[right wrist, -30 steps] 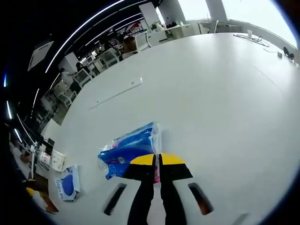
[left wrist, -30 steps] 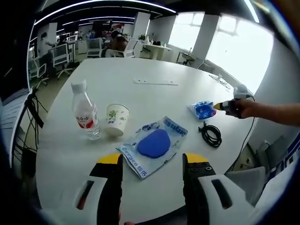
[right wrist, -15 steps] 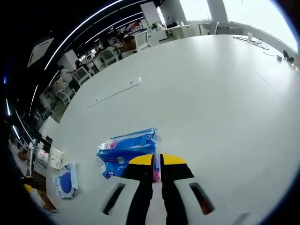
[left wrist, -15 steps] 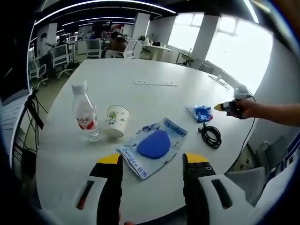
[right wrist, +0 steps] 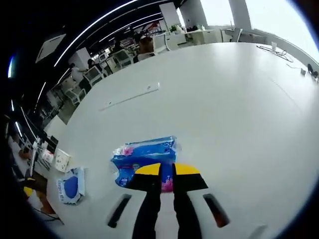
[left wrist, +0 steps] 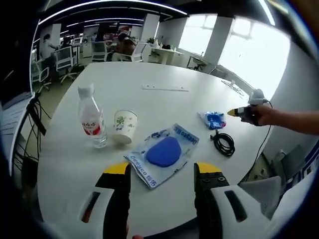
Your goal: Arrange the tabletop items into an orderly group along one side of the table until the central work area is clear of visible clutter.
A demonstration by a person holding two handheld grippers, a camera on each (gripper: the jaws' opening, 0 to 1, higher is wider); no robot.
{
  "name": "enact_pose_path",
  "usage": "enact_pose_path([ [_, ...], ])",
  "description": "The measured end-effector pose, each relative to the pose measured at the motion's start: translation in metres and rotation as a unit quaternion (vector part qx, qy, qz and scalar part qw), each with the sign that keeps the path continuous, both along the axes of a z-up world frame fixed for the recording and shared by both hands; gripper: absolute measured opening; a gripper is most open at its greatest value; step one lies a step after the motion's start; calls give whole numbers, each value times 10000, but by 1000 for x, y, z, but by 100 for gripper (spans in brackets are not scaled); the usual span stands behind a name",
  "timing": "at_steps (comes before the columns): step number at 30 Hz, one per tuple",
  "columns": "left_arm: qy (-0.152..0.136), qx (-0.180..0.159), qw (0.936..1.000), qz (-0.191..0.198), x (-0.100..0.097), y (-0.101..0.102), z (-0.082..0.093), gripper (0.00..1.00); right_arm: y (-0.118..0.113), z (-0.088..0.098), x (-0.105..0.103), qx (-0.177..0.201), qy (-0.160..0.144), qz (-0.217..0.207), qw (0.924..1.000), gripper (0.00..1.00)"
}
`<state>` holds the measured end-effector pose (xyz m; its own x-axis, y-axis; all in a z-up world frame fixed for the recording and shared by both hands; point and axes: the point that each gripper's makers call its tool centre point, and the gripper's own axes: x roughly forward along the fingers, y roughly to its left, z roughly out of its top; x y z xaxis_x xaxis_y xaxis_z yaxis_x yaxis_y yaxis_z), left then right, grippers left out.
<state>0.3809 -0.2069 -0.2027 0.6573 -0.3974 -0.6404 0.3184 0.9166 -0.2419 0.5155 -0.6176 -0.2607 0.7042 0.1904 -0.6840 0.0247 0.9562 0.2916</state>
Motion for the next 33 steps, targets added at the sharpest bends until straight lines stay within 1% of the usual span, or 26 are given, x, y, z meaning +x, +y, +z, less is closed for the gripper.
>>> enact_pose_path([
  [3,2,-15,10000,10,-2,1,0,51,4,-2,2,7,-16,55,10000,6],
  [6,3,-16,10000,14,-3,3,0,51,14,-3,3,-69,1,268,9996,6],
  [12,-20,-36,10000,63,-5,10,1,51,26,-2,8,-66,-42,414,9991,7],
  [19,-31,-57,9999,135,-9,18,3,51,53,0,12,-51,-82,705,9975,9],
  [22,-27,-44,9999,157,-10,21,2,51,64,1,11,-31,-99,802,9967,10],
  [27,-17,-44,9998,191,-13,25,1,51,80,-3,7,28,-58,1012,9948,10],
  [32,-25,-94,9997,211,-14,25,1,51,93,-1,3,76,-73,1143,9934,10],
  [33,-27,-82,9997,209,-15,26,1,51,100,2,1,104,-92,1204,9926,10],
])
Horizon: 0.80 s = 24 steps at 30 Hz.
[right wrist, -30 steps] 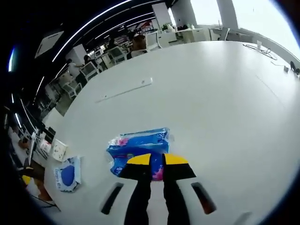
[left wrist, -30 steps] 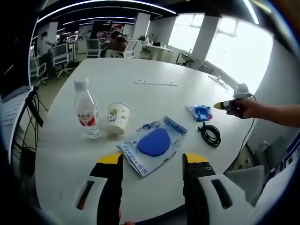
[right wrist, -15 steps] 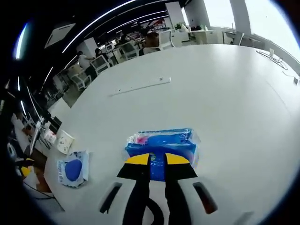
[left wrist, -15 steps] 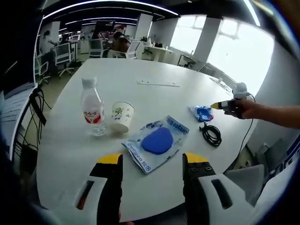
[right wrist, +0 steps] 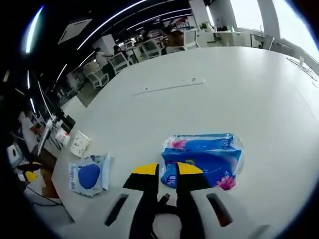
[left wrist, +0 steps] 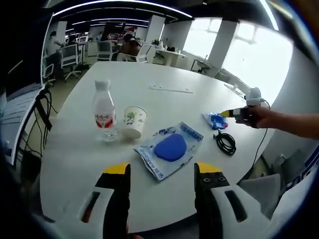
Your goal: Arrange the tabletop items into an orderly group along one side of the table until the central work area is clear of visible clutter.
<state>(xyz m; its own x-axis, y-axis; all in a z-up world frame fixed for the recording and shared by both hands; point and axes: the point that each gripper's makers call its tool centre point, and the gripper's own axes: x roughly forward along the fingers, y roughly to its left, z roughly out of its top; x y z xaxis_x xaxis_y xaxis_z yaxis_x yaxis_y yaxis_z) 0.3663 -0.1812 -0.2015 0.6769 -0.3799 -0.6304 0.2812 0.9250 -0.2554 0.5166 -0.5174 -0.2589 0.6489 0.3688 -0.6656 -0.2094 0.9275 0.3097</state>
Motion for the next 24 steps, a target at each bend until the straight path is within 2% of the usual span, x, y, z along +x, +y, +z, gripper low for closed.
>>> enact_pose_path([
  [9,7,-29,10000,-7,-2,-1,-1,51,26,5,-4,68,14,444,9990,10],
  [19,32,-45,10000,-52,-4,-4,-4,51,53,-2,-6,71,76,906,9958,13],
  [24,49,-57,9999,-70,-4,-5,-6,51,68,0,-7,92,3,1094,9940,13],
])
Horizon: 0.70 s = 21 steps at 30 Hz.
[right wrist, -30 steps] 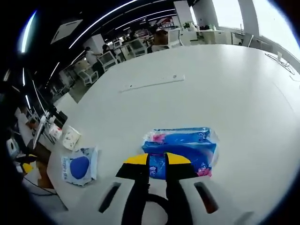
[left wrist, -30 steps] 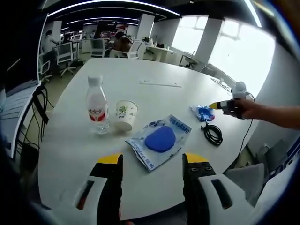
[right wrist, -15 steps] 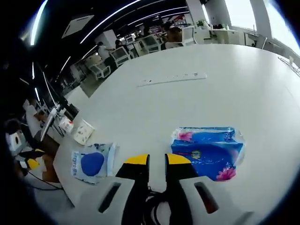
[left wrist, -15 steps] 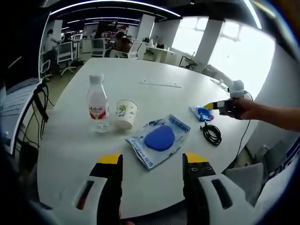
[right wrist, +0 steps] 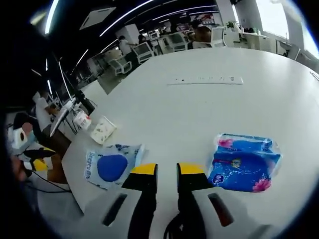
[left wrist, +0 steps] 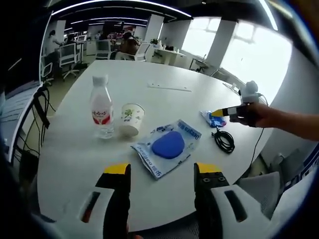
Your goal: Arrange the tabletop items into an orderly group along one side of the table until the central work area is clear of visible clutter.
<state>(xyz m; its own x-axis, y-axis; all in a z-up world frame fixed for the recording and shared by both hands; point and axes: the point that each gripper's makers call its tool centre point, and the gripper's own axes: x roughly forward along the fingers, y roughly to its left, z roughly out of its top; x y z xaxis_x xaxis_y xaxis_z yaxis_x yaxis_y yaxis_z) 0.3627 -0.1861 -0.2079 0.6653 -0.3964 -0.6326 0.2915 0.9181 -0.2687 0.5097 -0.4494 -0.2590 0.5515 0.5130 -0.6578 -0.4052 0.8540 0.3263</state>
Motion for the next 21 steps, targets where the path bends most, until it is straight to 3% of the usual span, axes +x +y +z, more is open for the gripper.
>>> enact_pose_path([
  [9,20,-24,10000,-31,0,-4,-3,50,22,4,-6,68,-57,323,9994,13],
  [21,109,-36,9998,-151,2,-14,-14,50,31,4,-18,16,-65,591,9982,14],
])
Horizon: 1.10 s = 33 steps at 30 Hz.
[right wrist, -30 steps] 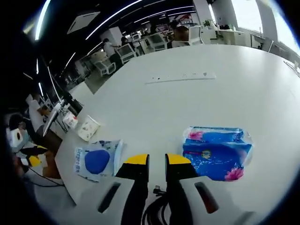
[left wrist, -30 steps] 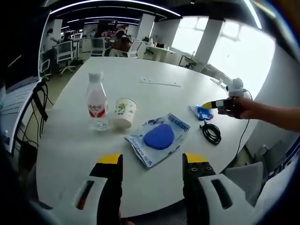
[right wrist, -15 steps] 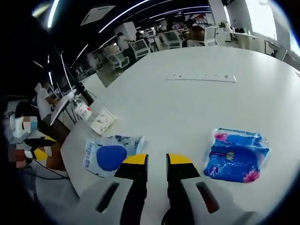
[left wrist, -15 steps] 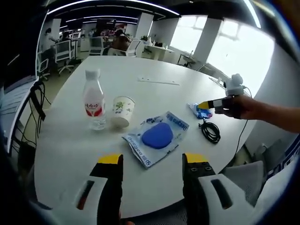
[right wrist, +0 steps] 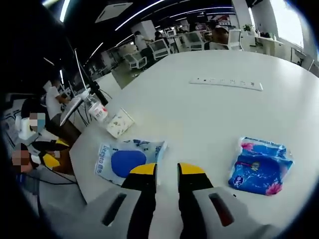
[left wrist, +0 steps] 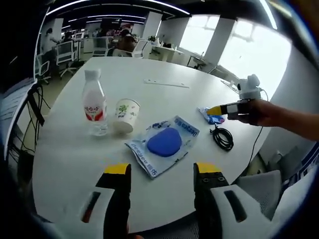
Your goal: Arrange the tabletop items into an orderly group along one side of the table until the central work area is clear of visible clutter.
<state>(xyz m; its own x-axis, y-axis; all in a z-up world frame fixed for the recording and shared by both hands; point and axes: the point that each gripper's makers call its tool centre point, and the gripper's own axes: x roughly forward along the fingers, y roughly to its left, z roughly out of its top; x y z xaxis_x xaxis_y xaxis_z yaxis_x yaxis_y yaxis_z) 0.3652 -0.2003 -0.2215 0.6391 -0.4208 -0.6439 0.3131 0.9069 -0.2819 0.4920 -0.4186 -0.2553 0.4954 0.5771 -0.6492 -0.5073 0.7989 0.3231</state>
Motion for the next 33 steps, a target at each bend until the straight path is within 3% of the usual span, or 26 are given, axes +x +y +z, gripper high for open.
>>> enact_pose_path([
  [12,198,-10,9997,-122,3,-7,-22,49,1,-11,-17,-134,102,87,9998,15],
  [33,587,6,9983,15,13,-5,-71,46,30,-45,-30,-229,443,307,9983,15],
])
